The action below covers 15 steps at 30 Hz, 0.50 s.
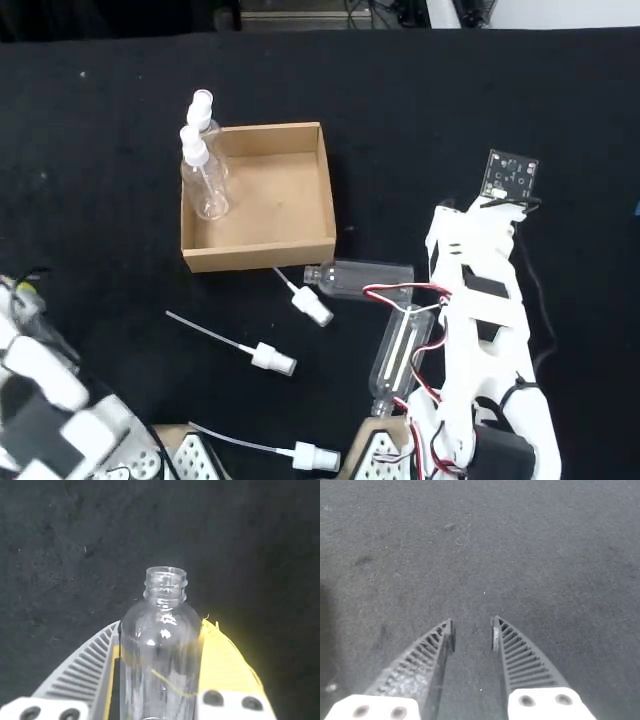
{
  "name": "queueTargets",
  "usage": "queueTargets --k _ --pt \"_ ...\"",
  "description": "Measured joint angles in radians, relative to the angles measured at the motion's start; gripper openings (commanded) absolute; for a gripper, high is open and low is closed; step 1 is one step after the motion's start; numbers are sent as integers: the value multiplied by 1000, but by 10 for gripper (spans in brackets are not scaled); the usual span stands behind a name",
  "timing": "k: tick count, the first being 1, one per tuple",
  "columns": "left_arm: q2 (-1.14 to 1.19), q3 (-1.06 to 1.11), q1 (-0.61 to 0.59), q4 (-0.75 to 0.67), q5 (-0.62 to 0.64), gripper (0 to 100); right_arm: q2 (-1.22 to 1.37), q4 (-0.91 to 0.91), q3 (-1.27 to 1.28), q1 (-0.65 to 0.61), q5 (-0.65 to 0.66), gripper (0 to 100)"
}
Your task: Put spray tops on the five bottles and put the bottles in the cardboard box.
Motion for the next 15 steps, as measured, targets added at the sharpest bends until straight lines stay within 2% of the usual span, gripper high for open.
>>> queueTargets --k 6,11,15 --pt "178 -117 -64 20 -448 165 0 0 0 0 0 100" --pt "265 -190 -63 51 -611 356 0 0 0 0 0 100" --pt "302 -229 -68 117 -695 312 0 0 0 0 0 100"
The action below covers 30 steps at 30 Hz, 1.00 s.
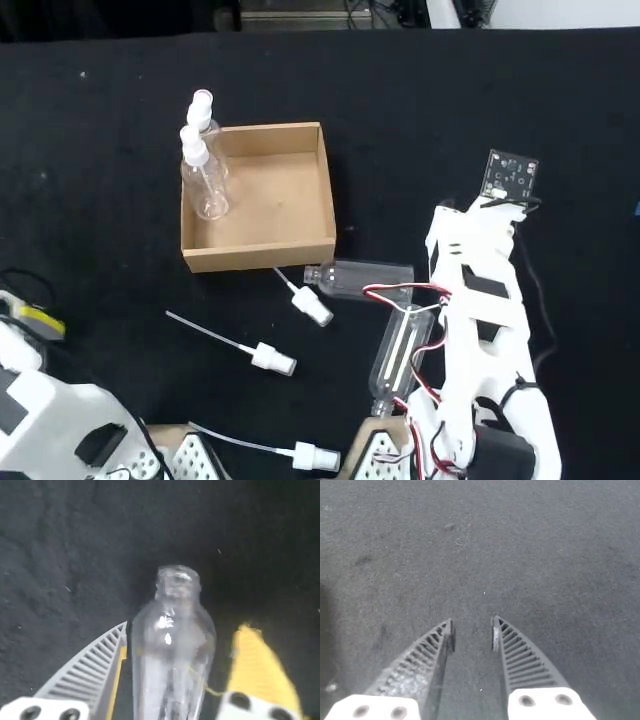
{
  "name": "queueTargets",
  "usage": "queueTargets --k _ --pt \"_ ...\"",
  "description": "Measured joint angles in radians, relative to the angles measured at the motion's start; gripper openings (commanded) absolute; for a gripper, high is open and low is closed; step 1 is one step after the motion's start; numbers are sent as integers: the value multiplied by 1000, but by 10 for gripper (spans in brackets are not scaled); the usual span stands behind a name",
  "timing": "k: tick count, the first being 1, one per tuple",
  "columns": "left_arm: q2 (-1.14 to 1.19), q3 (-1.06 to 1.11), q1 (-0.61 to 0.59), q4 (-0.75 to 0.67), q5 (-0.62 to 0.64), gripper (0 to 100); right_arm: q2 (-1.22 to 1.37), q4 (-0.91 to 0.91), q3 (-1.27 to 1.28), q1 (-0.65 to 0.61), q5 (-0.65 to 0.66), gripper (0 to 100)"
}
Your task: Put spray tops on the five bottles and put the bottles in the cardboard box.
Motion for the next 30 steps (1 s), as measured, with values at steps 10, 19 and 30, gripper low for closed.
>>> queueTargets --k 10,19,30 --pt "15 -78 -2 74 -35 289 0 0 0 0 0 100" --pt "15 -23 -21 64 -262 292 0 0 0 0 0 100" --pt "15 80 -34 -106 -288 289 0 0 0 0 0 100"
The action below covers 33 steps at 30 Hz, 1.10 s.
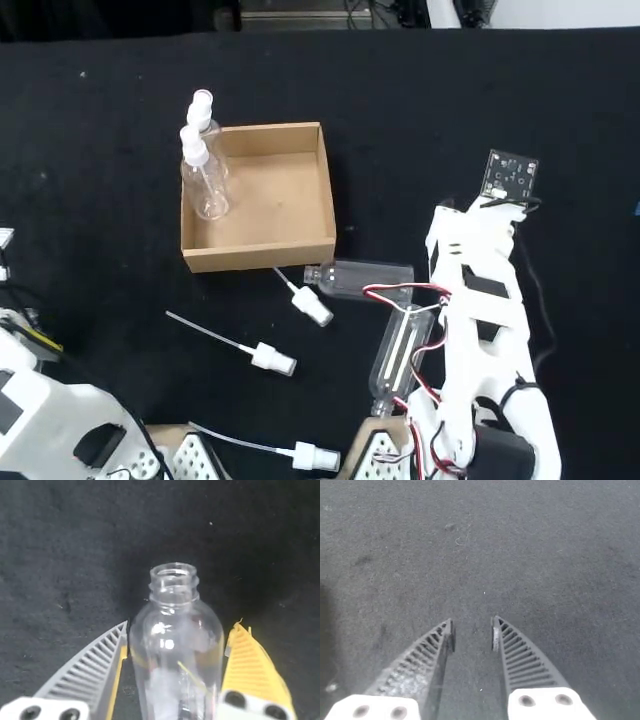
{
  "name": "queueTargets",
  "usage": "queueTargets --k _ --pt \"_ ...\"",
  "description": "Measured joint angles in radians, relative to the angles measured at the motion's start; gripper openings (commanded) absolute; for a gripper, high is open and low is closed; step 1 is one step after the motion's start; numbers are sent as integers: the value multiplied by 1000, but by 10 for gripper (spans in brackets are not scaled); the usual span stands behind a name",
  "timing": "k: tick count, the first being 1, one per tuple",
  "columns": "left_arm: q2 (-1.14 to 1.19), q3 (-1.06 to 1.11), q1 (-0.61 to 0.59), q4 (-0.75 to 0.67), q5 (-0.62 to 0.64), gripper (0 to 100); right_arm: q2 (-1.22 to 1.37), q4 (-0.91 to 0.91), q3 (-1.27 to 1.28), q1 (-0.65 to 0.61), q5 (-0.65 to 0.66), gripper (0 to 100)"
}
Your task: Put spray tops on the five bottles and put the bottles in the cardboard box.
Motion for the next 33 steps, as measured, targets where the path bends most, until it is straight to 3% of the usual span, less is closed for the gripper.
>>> queueTargets --k 4,8,9,11,14,19,27,33 --pt "0 6 0 -14 0 271 0 0 0 0 0 100" --pt "0 6 0 -11 0 35 0 0 0 0 0 100" --pt "0 6 0 -9 -2 19 0 0 0 0 0 100" --pt "0 6 2 -9 -2 68 0 0 0 0 0 100" --pt "0 6 3 -9 0 25 0 0 0 0 0 100" --pt "-2 6 35 -3 3 36 0 0 0 0 0 100" --pt "-190 -9 262 281 242 40 0 0 0 0 0 100" --pt "-236 -6 325 207 279 36 0 0 0 0 0 100"
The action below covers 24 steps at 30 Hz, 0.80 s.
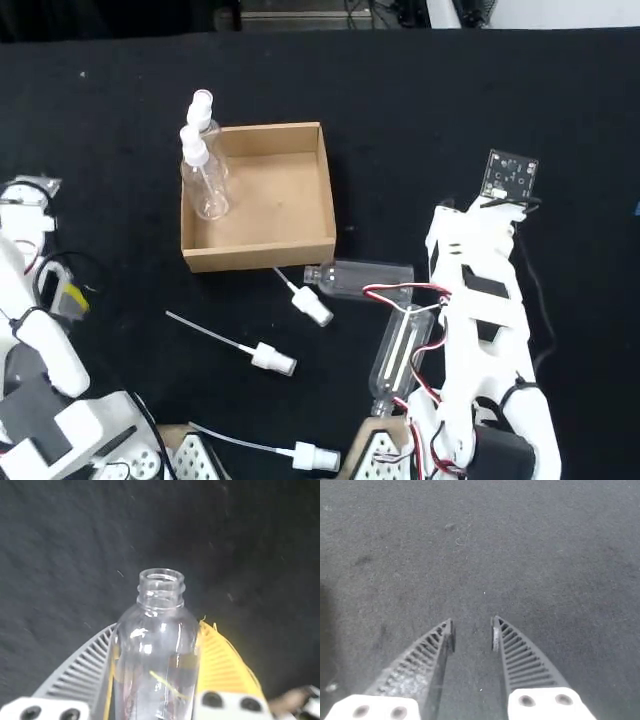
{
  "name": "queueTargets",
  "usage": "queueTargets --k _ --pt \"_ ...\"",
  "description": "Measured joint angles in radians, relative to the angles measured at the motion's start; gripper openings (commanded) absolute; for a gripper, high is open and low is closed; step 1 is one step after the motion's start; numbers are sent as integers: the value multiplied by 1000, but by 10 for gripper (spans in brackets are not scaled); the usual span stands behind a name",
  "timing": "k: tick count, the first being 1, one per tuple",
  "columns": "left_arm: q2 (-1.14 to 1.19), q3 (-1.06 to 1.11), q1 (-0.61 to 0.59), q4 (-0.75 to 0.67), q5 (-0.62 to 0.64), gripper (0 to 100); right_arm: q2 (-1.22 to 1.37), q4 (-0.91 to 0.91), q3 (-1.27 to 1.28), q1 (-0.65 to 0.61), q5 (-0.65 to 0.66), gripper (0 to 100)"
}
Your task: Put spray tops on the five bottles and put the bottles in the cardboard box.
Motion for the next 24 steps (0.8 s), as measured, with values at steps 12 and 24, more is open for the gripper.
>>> queueTargets --k 12,24 --pt "-5 32 135 -5 216 29 0 0 0 0 0 100" --pt "-288 324 161 -227 347 29 0 106 -43 0 0 100"
